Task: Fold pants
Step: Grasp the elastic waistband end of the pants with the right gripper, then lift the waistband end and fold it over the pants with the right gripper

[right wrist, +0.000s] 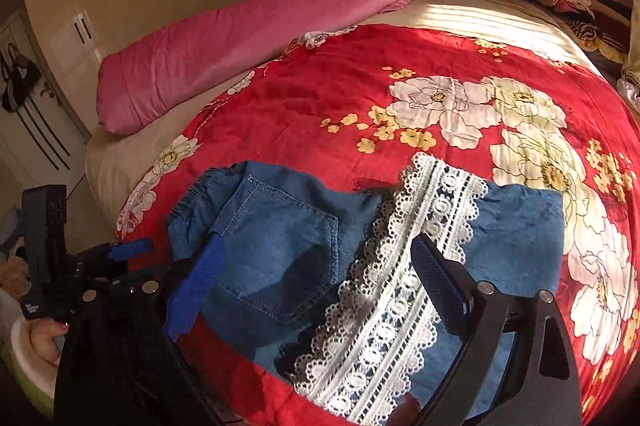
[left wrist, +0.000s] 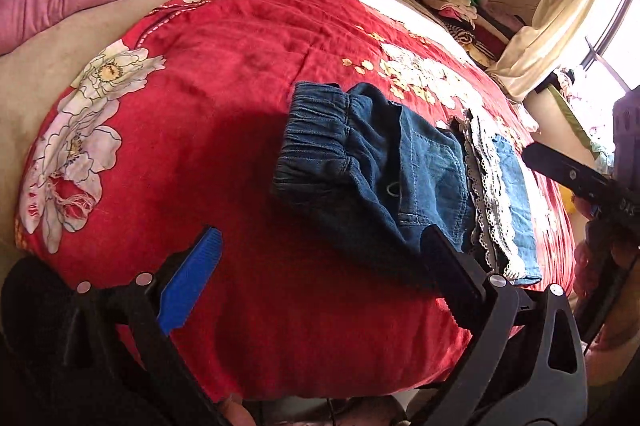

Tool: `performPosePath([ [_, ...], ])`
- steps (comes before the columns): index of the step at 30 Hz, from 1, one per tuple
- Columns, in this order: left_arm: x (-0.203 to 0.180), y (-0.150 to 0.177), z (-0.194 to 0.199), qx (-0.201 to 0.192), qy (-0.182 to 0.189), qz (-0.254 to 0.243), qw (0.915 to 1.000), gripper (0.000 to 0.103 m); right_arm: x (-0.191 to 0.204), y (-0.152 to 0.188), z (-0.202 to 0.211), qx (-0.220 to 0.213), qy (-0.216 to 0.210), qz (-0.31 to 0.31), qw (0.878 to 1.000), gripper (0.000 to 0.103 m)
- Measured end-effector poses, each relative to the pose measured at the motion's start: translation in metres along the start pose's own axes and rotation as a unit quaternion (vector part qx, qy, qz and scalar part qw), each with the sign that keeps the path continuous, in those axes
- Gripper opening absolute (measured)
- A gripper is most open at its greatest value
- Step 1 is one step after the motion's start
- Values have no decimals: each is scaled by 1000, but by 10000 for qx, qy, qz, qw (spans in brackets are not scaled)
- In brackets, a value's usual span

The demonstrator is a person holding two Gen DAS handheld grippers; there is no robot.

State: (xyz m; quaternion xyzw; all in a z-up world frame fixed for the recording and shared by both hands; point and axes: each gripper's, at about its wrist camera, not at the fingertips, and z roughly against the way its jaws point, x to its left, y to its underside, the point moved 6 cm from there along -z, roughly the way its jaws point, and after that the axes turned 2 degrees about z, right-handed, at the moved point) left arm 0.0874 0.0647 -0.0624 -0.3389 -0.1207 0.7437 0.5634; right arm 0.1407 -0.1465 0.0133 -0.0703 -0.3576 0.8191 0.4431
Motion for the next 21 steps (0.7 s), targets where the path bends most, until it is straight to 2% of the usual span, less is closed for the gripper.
performPosePath([
  [3,1,0,-8,43,86,54,9999,93,11,-17,-22,145,-197,173,9996,93],
  [12,-1,-5,-32,92,278,31,9996,93,41,-49,-94,929,-788,459,9915,93],
  [21,-1,-5,-43,94,373,-12,9993,93,68,-49,-152,1667,-1144,718,9767,93],
])
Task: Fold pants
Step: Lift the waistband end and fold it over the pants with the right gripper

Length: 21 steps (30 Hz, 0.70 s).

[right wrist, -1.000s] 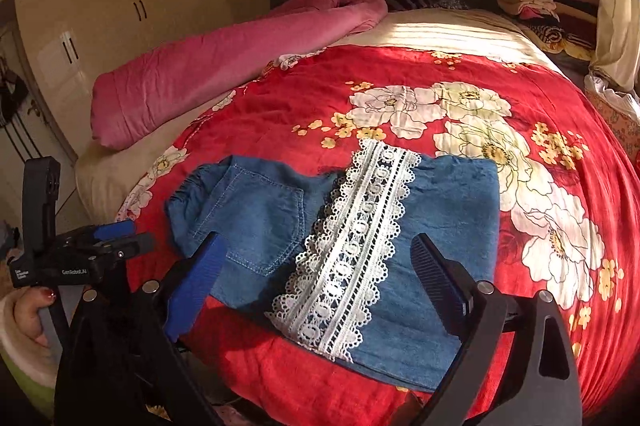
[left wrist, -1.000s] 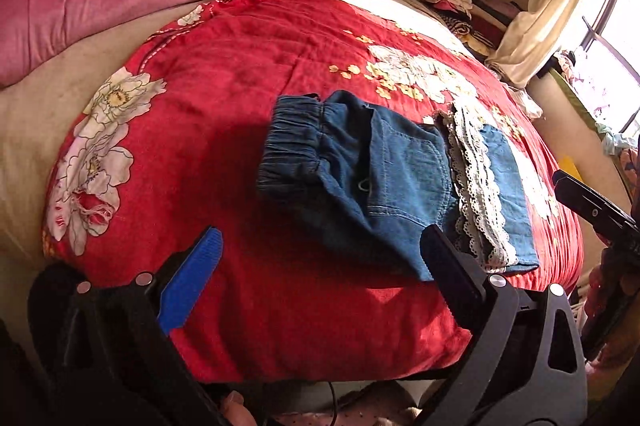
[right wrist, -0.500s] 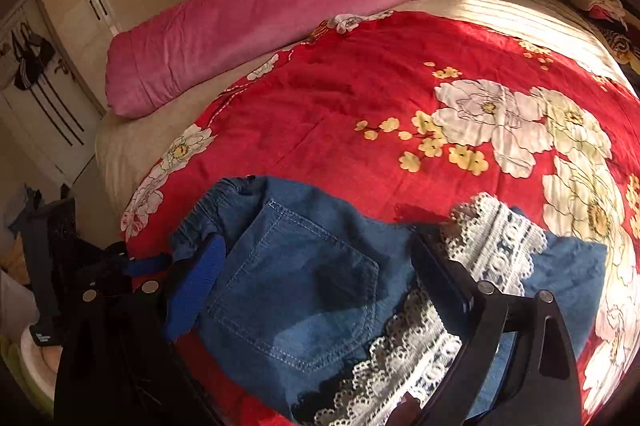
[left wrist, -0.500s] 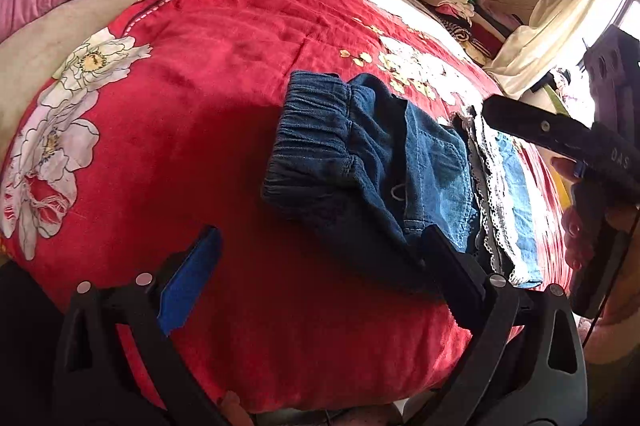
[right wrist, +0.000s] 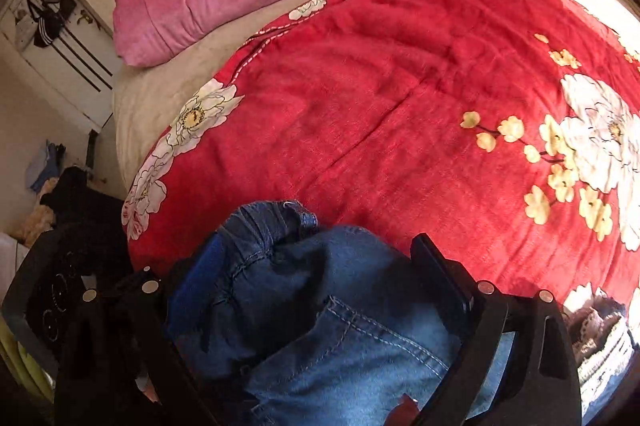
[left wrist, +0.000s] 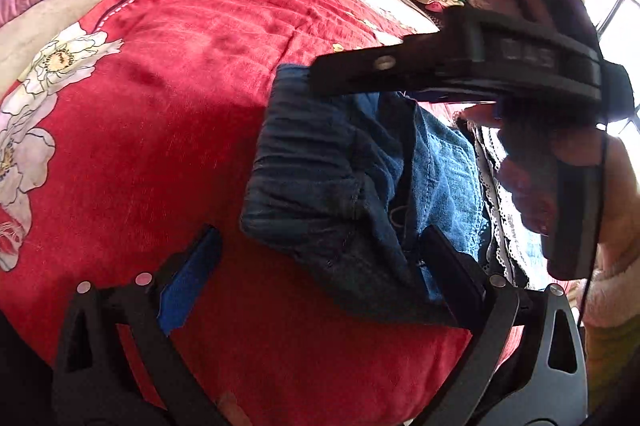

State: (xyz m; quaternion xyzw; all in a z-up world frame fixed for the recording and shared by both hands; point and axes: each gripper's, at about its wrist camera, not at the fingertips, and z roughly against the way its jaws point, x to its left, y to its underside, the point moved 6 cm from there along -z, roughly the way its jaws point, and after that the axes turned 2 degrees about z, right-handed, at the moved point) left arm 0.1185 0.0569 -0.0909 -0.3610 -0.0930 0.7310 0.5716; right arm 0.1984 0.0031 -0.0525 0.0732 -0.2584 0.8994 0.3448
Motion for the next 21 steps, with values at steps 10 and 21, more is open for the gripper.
performPosePath([
  [10,0,1,1,-77,68,2,9999,93,7,7,-19,98,-526,22,9986,42],
  [21,-25,-18,15,-42,1190,369,9922,63,-4,16,66,-860,-1246,-183,9883,39],
])
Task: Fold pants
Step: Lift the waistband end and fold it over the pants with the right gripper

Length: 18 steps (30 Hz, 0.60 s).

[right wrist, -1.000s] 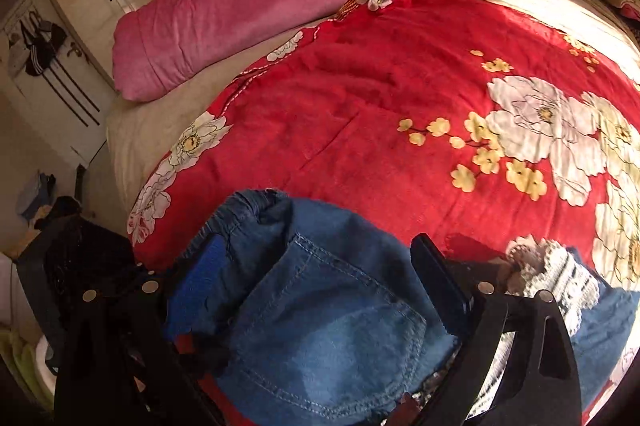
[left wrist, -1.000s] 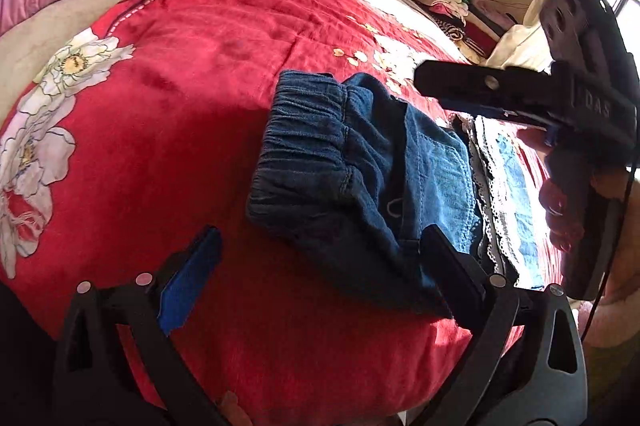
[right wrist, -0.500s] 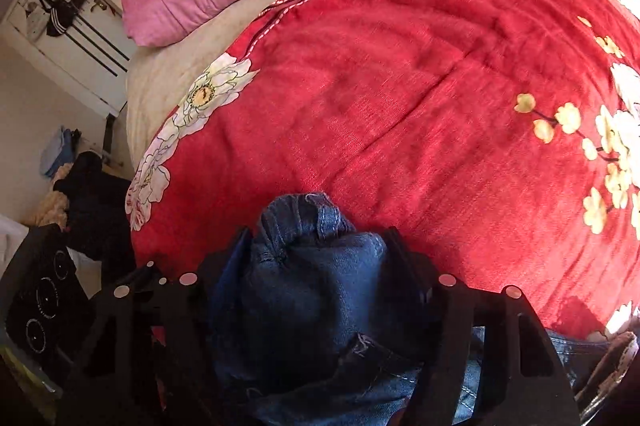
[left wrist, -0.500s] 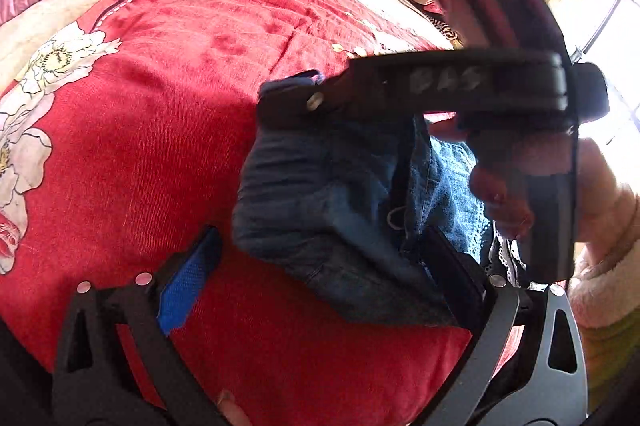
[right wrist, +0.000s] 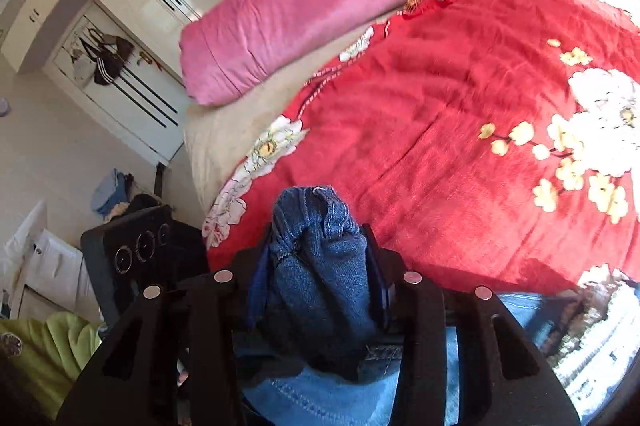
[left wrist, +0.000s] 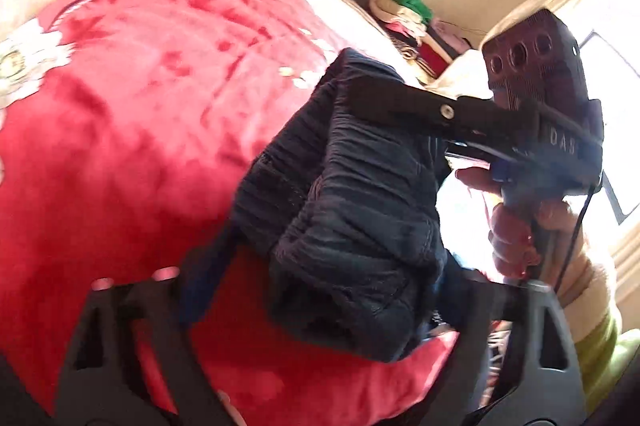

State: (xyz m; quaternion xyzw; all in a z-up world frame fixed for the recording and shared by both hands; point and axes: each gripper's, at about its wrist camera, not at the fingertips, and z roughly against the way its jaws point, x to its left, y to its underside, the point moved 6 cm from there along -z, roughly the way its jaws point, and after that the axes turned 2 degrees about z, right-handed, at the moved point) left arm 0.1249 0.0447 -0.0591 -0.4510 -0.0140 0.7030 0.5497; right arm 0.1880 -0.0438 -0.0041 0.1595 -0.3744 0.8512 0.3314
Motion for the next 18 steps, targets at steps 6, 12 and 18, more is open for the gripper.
performPosePath([
  [6,-52,-1,-3,89,146,-348,9992,53,-14,4,54,-442,39,-91,9990,39],
  [12,-102,1,-24,200,21,-687,9974,53,-34,19,103,-816,221,-244,9961,39],
  [18,-143,18,-50,308,-106,-1028,9942,63,-64,44,142,-1120,333,-591,9914,42],
])
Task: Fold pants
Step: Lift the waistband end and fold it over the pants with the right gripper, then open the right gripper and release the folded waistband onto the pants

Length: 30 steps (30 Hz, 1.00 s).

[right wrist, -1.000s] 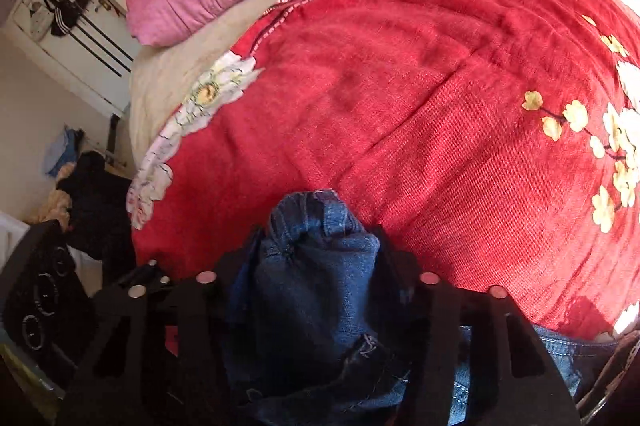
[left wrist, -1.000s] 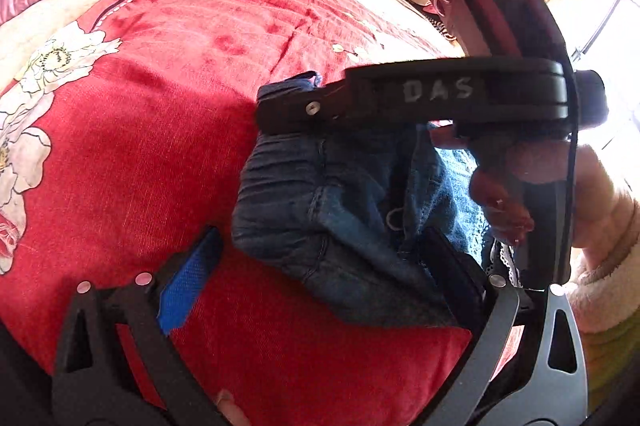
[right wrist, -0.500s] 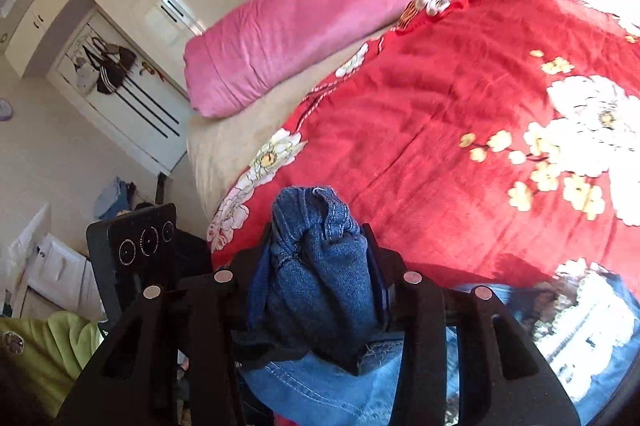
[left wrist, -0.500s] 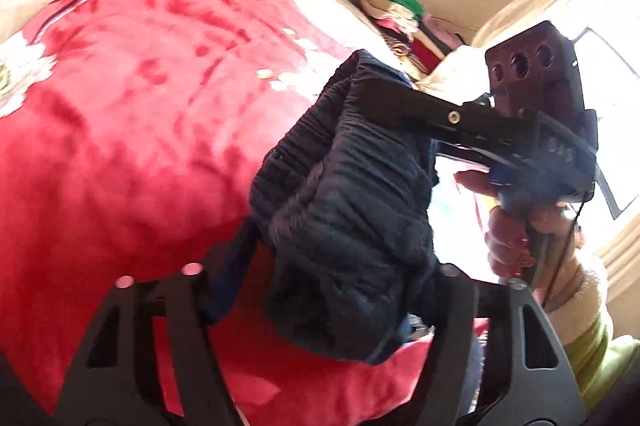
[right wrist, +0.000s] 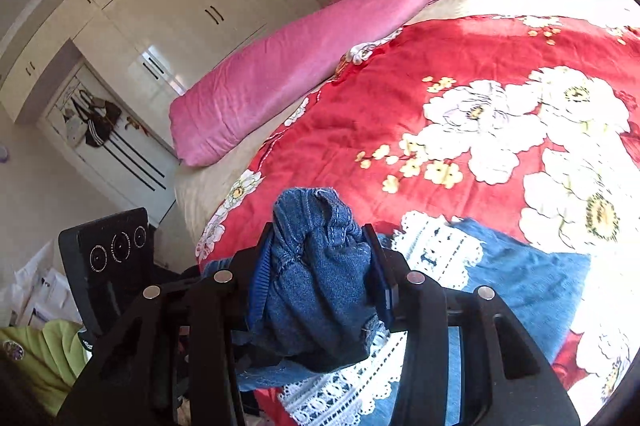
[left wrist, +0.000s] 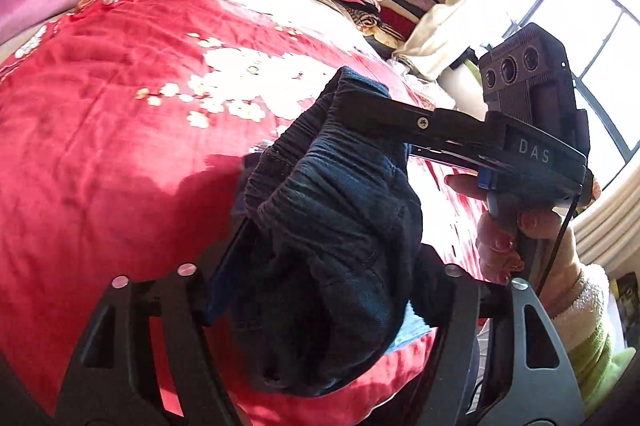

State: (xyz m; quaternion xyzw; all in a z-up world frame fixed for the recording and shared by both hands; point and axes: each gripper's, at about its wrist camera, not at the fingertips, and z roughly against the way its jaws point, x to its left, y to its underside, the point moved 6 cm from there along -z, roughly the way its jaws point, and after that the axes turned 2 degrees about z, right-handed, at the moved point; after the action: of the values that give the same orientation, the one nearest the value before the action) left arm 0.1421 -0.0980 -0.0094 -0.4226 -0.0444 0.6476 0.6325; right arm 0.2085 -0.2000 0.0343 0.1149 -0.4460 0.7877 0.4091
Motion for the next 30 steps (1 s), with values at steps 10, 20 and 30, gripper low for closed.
performPosePath([
  [10,-40,29,-27,349,229,-351,9985,78,-58,38,61,-539,355,-764,9950,58],
  [20,-45,62,-25,622,317,-651,9954,80,-54,70,81,-566,684,-729,9934,67],
  [30,-51,78,-26,774,320,-999,9915,83,-53,65,72,-444,1089,-964,9884,79],
])
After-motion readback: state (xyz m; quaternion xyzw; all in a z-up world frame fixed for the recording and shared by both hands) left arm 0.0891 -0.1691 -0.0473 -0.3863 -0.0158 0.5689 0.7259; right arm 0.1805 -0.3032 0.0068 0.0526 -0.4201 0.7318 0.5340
